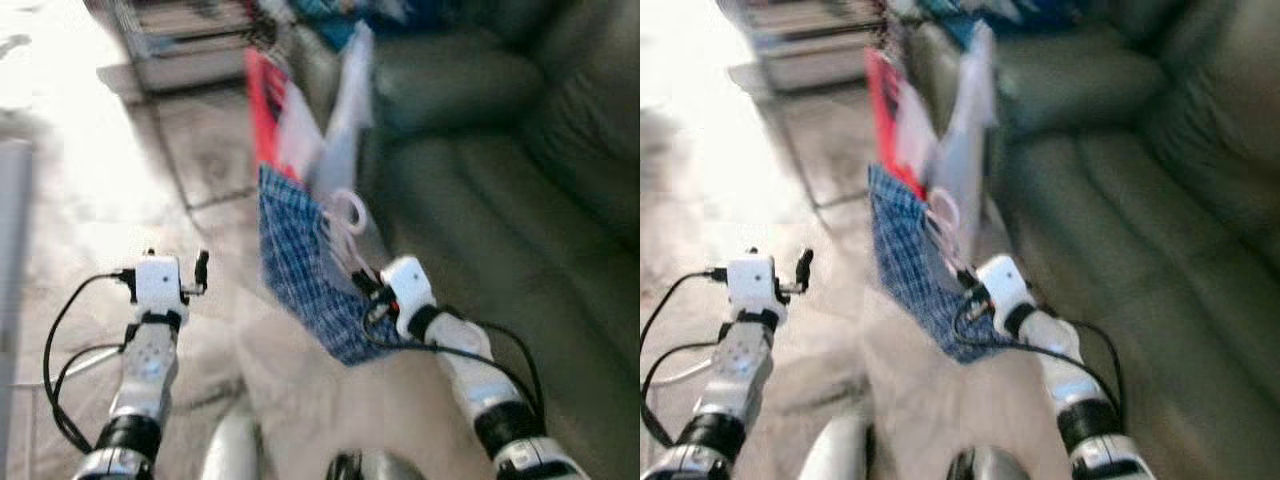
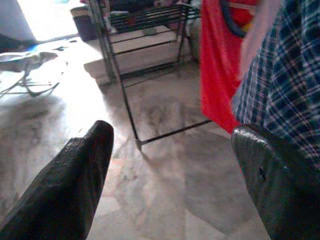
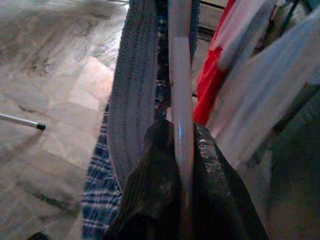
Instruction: Hang hanger
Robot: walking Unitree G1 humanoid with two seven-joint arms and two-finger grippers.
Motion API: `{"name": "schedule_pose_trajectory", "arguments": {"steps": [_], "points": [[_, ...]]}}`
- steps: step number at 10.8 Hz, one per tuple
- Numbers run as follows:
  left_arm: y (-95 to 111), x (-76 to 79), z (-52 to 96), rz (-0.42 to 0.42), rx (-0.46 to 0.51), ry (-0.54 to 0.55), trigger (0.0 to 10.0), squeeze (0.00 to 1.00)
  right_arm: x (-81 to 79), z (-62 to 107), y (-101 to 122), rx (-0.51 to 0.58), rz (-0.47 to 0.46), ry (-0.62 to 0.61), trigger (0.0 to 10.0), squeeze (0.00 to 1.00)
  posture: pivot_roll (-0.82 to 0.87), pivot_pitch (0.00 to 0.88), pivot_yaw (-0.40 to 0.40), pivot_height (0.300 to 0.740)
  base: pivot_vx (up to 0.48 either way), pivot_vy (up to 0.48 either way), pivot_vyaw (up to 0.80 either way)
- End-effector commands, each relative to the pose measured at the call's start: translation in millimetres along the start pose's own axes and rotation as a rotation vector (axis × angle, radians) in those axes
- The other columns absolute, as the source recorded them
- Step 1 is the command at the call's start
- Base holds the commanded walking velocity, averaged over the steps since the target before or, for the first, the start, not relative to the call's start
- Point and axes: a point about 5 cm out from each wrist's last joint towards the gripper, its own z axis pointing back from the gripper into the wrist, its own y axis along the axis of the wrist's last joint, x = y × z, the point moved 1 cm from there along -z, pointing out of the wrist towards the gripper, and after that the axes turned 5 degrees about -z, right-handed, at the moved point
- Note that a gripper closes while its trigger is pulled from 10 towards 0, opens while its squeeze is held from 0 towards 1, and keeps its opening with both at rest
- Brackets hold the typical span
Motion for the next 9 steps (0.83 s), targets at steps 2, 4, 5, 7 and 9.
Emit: {"name": "schedule_pose_trajectory", "arguments": {"steps": [2, 4, 5, 7, 9], "points": [[0.2, -1.0, -0.9, -0.011, -0.003, -0.002, 10.0, 0.0, 2.6, -1.0, 3.9, 0.014, -0.005, -0.022, 10.0, 0.0, 0.04, 0.114, -0.093, 0.74, 0.364, 0.0, 0.0], [0.3, -1.1, -1.1, -0.01, -0.003, -0.006, 10.0, 0.0, 4.7, -1.0, 4.0, 0.012, -0.005, -0.033, 10.0, 0.0, 0.04, 0.114, -0.093, 0.74, 0.42, 0.0, 0.0], [0.3, -1.2, -1.4, -0.007, -0.003, -0.008, 10.0, 0.0, 5.7, -0.9, 4.1, 0.012, -0.007, -0.036, 10.0, 0.0, 0.04, 0.114, -0.092, 0.74, 0.428, 0.0, 0.0], [0.3, -3.7, -4.1, 0.006, -0.015, 0.002, 10.0, 0.0, 5.0, -1.8, 5.7, 0.015, 0.008, -0.026, 10.0, 0.0, 0.04, 0.113, -0.091, 0.74, 0.411, 0.131, 0.64], [0.1, -4.8, -4.7, 0.008, -0.02, 0.017, 10.0, 0.0, 5.4, -2.2, 6.3, 0.015, 0.005, -0.027, 10.0, 0.0, 0.04, 0.114, -0.091, 0.74, 0.353, 0.319, 0.63]]}}
